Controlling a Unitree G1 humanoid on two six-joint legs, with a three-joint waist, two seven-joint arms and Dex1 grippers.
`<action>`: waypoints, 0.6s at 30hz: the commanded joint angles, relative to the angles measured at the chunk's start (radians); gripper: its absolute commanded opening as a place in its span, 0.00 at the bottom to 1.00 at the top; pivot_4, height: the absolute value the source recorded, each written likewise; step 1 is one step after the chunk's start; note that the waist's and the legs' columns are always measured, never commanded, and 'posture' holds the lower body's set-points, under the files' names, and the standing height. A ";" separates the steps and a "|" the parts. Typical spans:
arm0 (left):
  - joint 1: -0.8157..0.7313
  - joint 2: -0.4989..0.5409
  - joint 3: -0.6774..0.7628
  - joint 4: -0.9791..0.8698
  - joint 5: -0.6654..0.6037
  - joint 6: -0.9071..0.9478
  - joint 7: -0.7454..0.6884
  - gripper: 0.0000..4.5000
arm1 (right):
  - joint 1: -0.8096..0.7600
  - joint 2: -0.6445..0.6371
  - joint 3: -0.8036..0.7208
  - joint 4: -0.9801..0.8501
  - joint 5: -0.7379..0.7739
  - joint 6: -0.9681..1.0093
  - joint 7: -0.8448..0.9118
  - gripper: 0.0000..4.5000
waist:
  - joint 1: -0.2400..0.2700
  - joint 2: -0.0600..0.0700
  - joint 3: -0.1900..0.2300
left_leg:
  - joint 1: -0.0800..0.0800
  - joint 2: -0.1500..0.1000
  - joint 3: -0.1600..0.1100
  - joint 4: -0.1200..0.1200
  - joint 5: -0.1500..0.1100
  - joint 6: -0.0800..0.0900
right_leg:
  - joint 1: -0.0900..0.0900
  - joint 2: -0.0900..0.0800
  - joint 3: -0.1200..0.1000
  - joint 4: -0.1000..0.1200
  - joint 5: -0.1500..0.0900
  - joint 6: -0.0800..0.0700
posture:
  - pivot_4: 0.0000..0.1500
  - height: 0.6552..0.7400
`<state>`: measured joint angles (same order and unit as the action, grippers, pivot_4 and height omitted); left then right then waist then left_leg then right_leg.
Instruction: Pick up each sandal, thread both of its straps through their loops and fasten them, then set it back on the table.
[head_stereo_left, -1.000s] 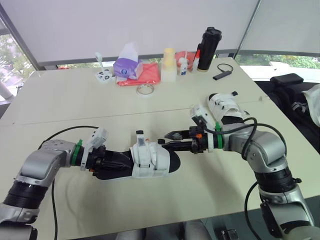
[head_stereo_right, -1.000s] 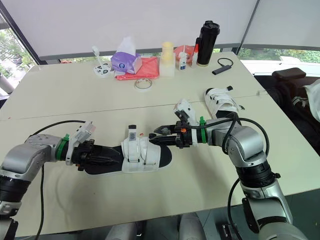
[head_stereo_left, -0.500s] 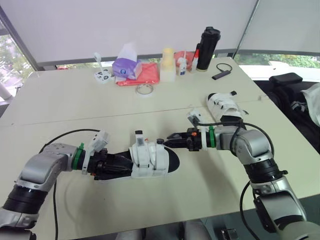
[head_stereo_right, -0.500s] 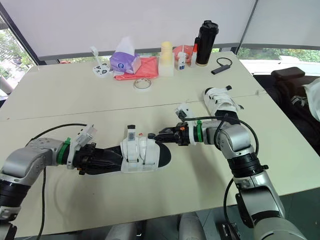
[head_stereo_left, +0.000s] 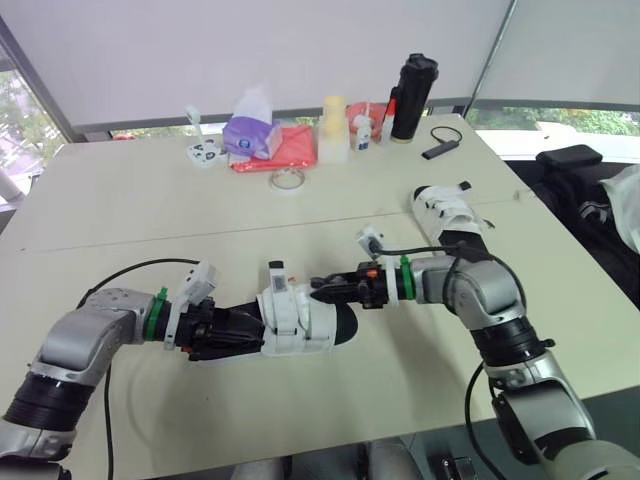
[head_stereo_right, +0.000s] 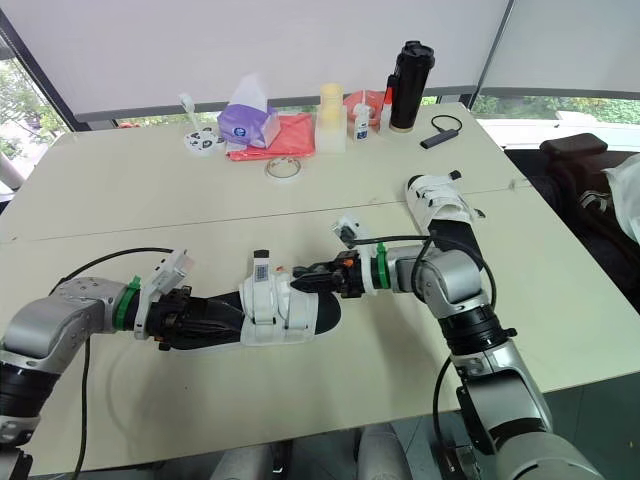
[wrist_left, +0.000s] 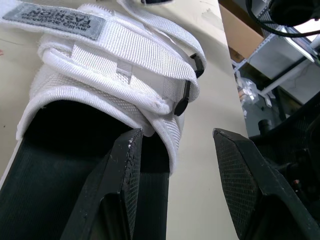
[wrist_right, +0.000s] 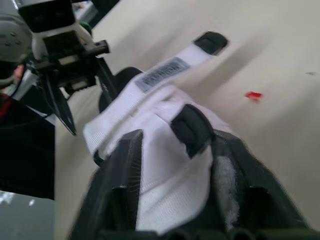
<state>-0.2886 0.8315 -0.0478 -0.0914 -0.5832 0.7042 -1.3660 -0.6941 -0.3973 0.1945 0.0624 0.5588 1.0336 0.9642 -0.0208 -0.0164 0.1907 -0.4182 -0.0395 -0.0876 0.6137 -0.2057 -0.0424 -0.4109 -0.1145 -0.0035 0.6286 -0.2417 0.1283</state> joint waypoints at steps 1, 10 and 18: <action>0.013 0.004 0.023 -0.009 -0.008 -0.013 0.008 0.51 | -0.034 0.008 -0.010 -0.015 0.016 -0.001 0.006 0.07 | 0.001 0.000 0.000 | 0.000 0.000 0.000 0.000 0.000 0.000 | 0.000 0.000 0.000 0.000 0.000 0.000 | 1.00 1.00; 0.041 -0.033 0.006 0.081 0.026 -0.061 0.033 0.51 | -0.047 -0.006 -0.017 -0.096 0.042 0.031 0.007 0.01 | 0.002 0.000 0.000 | 0.000 0.000 0.000 0.000 0.000 0.000 | 0.000 0.000 0.000 0.001 0.000 0.000 | 1.00 1.00; 0.043 -0.057 -0.019 0.113 0.054 -0.092 0.036 0.51 | -0.055 -0.004 -0.006 -0.097 0.039 0.030 0.015 0.01 | 0.005 0.000 0.000 | 0.001 0.000 0.000 0.000 0.000 0.000 | 0.000 0.000 0.000 0.001 0.000 0.000 | 1.00 1.00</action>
<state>-0.2481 0.7800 -0.0504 0.0059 -0.5536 0.6212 -1.3403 -0.7199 -0.4012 0.1935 -0.0062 0.5758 1.0648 0.9684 -0.0156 -0.0161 0.1906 -0.4175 -0.0395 -0.0877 0.6141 -0.2057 -0.0424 -0.4106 -0.1145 -0.0035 0.6295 -0.2417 0.1281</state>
